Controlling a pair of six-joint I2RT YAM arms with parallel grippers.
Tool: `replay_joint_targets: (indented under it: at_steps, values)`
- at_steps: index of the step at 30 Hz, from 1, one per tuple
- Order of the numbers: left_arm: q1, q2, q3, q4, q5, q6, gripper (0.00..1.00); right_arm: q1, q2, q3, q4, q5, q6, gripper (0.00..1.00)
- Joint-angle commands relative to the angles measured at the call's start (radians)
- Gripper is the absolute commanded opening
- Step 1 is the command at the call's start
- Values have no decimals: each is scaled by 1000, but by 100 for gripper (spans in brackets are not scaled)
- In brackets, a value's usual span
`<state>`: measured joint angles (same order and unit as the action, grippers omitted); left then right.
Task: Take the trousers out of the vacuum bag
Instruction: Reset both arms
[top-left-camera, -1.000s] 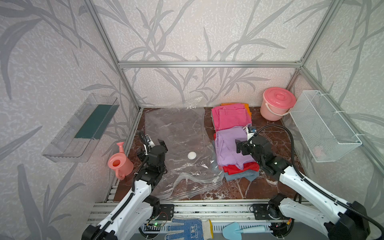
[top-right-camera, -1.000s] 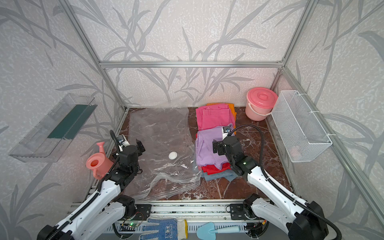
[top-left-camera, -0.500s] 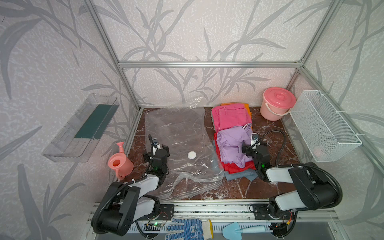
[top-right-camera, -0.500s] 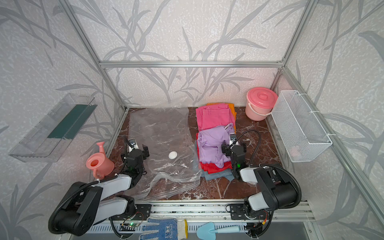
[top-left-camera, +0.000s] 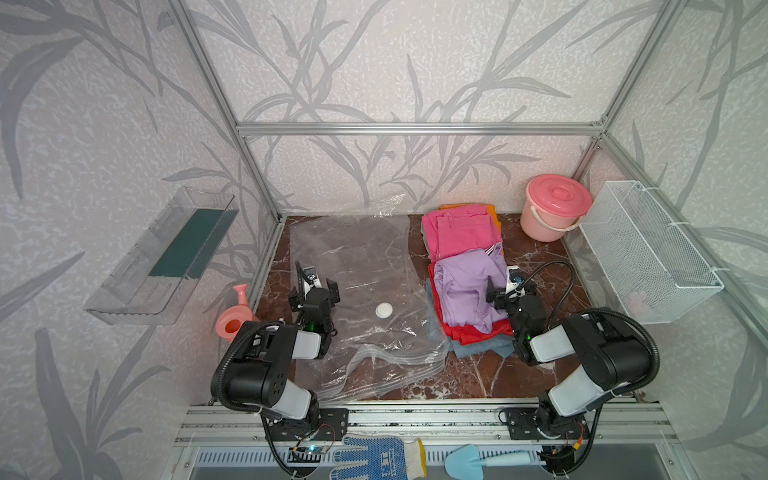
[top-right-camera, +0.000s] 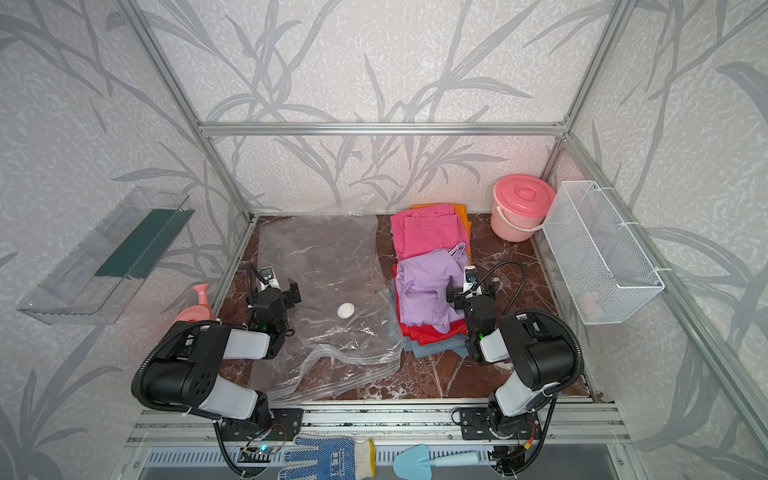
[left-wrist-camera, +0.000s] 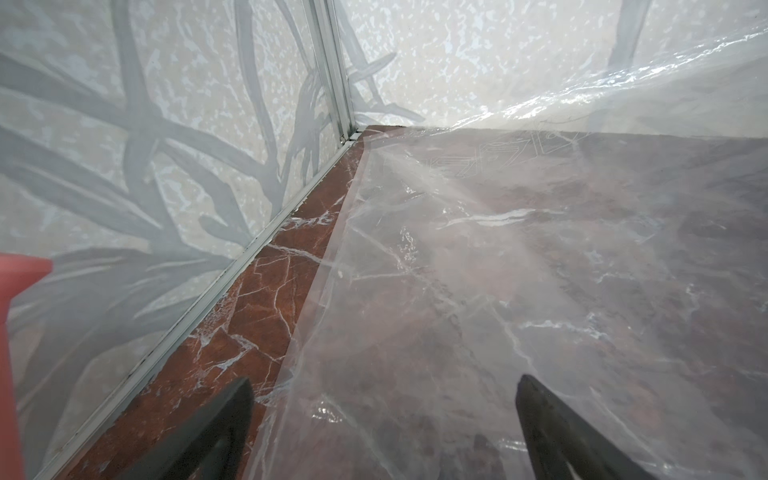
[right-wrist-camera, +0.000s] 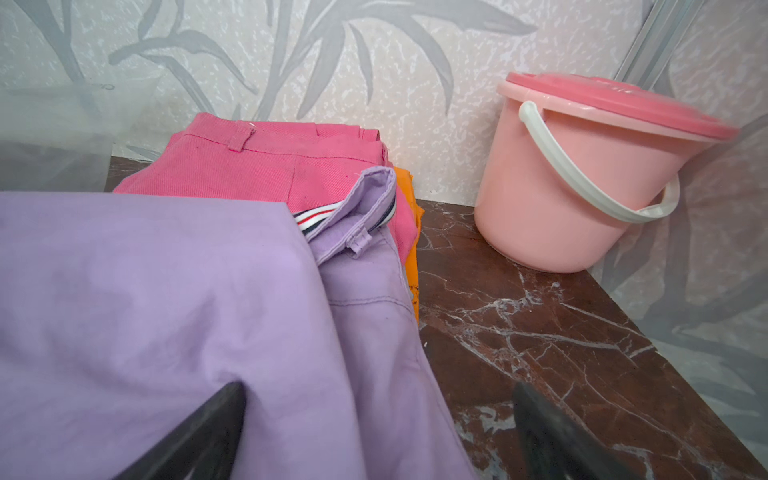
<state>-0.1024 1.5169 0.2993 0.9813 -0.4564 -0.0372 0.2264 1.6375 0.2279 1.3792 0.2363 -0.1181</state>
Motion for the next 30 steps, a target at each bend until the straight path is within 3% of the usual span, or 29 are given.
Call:
replay_joint_targets:
  at_steps: [1, 14, 22, 28, 30]
  values:
    - [5, 8, 25, 3, 14, 6, 99, 1, 19, -18, 5, 14, -55, 99]
    - [8, 10, 37, -18, 15, 3, 99, 4, 1, 13, -78, -15, -66, 99]
    - [7, 10, 41, -26, 15, 1, 99, 8, 17, -26, 11, -33, -77, 99]
    - [19, 9, 61, -67, 22, -9, 99, 7, -1, 25, -97, 71, -41, 99]
    - [19, 9, 60, -68, 21, -10, 99, 8, 22, -17, 8, 75, -42, 99]
